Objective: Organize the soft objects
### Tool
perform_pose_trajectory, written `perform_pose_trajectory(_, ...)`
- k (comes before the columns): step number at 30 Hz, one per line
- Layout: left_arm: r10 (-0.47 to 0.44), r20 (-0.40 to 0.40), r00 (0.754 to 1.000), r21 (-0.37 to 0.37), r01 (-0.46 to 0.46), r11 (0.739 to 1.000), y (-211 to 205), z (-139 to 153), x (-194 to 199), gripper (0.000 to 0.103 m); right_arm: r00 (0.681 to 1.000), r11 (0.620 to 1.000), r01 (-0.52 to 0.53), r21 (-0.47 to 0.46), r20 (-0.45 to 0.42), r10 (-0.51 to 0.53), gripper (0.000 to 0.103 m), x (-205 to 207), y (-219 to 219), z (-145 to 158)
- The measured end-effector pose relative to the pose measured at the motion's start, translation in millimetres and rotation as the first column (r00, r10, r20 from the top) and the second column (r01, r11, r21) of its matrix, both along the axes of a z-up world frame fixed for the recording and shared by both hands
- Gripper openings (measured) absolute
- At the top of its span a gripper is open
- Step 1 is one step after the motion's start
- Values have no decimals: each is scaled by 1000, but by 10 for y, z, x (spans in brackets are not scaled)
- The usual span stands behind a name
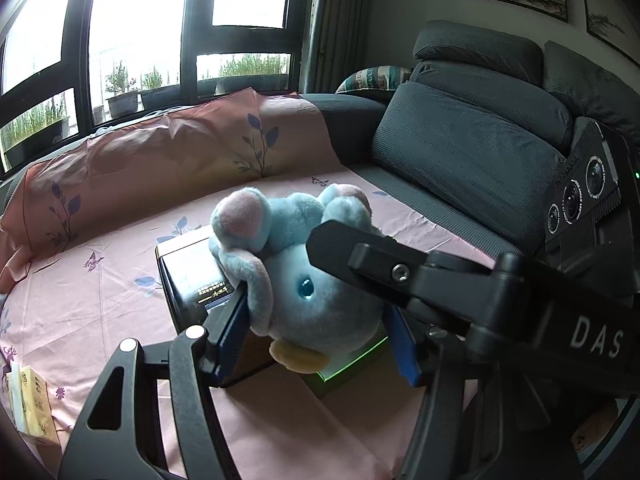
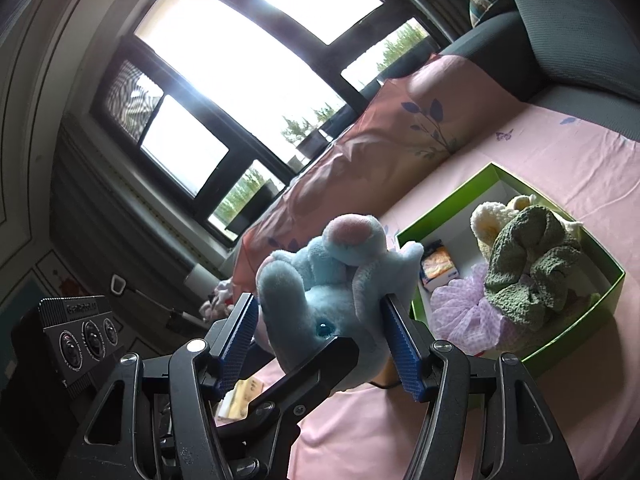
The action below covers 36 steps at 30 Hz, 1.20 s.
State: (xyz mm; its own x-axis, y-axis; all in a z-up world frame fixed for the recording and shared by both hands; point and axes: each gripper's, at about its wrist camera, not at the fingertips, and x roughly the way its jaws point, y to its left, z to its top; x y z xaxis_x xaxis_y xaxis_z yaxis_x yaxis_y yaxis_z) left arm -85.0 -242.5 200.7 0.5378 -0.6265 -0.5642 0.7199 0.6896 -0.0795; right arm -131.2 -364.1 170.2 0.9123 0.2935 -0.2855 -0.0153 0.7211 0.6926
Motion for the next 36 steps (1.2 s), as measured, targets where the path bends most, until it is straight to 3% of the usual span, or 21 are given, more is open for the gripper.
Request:
perform_pose_trajectory(11,-47,-26,999,-8,46,999,-276,-2,127,61,999,998,50,29,-16,-50,66,6,-252,3)
perform_pose_trajectory(19,-69,-81,994,-35,67,997,-683,122,540,61,995,996,92,6,-27,-92,66,374,-633,193)
perform_pose_trajectory(28,-31,-207,978,57,44,997,-1094,-281,1044,61,984,984,123,129,-143,-104,66,834,-1008,-276)
perform_pose_trajectory(36,-17,-319,947,40,32,999,-1070,-448,1160,69,966,971,207,122,-185,-183,66,814,-1016,-346)
